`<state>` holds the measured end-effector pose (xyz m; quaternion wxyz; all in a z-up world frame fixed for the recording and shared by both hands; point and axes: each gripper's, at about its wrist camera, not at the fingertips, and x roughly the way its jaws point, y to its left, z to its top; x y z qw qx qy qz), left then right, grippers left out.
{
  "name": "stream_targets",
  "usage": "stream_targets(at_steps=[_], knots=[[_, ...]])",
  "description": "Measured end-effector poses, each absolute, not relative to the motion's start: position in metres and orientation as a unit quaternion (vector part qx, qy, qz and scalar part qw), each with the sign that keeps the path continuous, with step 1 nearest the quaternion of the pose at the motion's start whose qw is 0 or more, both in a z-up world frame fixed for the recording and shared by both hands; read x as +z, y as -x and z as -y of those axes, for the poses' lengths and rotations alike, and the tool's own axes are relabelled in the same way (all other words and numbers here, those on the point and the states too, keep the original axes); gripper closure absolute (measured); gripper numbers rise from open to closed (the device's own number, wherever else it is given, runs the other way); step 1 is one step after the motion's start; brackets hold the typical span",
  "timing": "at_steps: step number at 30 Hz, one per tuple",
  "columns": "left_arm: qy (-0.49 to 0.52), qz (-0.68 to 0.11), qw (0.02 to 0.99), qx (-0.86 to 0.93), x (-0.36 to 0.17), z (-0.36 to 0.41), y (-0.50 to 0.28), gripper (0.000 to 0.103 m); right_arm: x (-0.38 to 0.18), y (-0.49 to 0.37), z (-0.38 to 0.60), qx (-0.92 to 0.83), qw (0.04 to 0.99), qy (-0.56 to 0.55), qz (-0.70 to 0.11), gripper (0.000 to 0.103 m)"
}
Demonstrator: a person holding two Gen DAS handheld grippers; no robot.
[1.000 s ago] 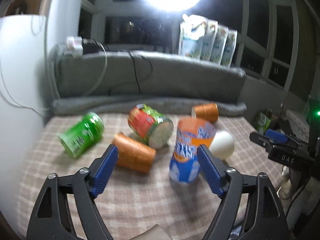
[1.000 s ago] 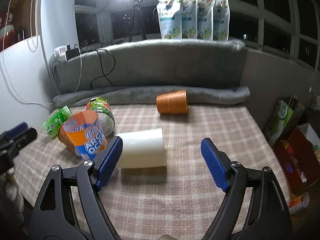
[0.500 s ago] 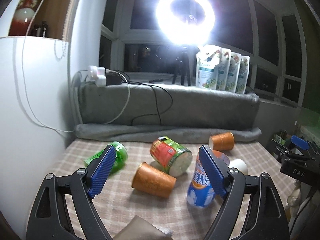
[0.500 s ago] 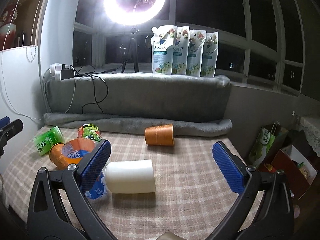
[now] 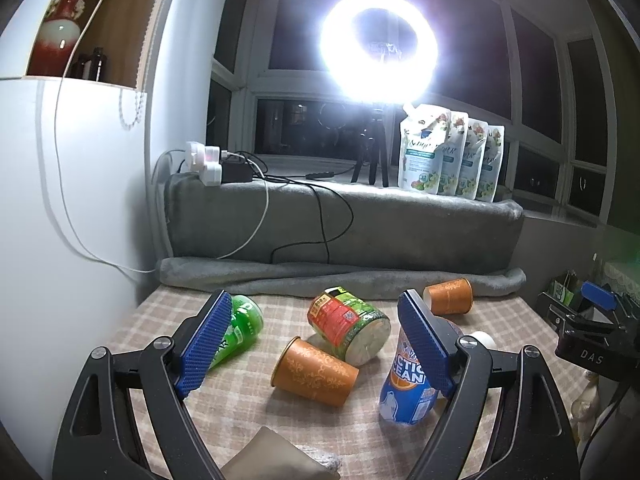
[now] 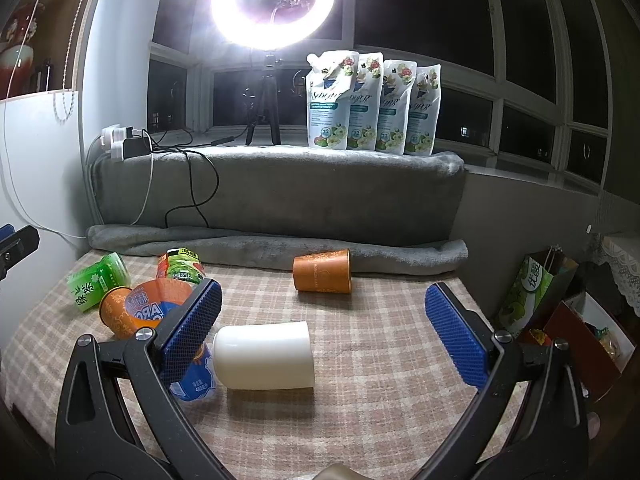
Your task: Flip cup upright
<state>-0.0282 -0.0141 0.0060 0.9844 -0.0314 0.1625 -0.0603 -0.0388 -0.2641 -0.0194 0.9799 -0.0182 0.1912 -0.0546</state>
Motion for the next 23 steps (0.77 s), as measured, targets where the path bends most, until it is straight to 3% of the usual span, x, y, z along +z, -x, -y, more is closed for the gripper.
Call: stream_targets(at_steps=[23], knots=[[0.030, -0.157, 0.985, -0.058, 0.0086, 0.0146, 0.0280, 0.018, -0.0190, 0.0390, 0.2625, -0.054, 0.980, 0.019, -0.191, 0.000]])
